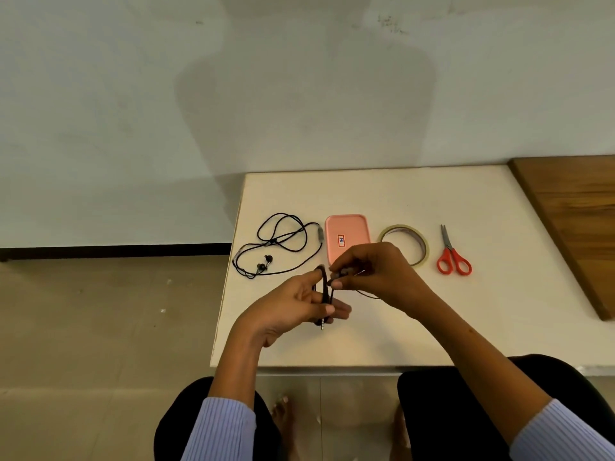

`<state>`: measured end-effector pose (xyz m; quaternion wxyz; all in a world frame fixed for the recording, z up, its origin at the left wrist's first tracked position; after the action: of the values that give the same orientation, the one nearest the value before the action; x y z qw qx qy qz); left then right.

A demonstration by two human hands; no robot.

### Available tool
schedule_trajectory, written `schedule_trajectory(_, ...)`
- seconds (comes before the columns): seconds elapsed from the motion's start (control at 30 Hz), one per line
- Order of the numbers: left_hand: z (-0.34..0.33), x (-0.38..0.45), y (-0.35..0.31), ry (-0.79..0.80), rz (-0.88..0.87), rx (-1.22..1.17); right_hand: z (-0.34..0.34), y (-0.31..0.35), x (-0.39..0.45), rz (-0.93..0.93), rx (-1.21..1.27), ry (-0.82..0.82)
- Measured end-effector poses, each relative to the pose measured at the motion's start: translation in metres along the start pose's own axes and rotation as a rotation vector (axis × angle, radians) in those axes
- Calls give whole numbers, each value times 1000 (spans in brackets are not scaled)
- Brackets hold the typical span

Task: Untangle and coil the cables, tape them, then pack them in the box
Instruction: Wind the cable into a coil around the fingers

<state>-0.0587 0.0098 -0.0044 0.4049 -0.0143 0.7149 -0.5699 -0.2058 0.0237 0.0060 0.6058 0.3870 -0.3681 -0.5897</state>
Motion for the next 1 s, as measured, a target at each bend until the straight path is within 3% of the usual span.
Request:
schedule_trajectory(0.27,-4,-11,-6,205,-20,-73,9,1,-3,-77,302,33)
schedule_trajectory(0.53,-11,-17,-6,324,-11,-69,15,-3,-1,-35,241,-24)
schedule_trajectory(0.8,-13,-25,-21,472,-175,-219,7,-7,1,-110,542,-85)
schedule_trajectory(0.87,-12,-26,-25,462,-226,-284,2,-6,0,-149,610,-89)
schedule_trajectory(1.0,-4,-24,-34,272,-290,-487,-19,-8,-5,-221,609,-110)
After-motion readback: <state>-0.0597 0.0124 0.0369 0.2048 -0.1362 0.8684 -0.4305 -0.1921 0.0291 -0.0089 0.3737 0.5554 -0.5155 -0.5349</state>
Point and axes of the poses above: each hand's wrist, its own x-axis towards the middle knuckle, its own z-axis out of the back of the hand, y = z × x, the point moved 5 cm from there along x, towards the middle knuckle, and after that the axes turned 5 degrees about z, right-handed, at the moved point
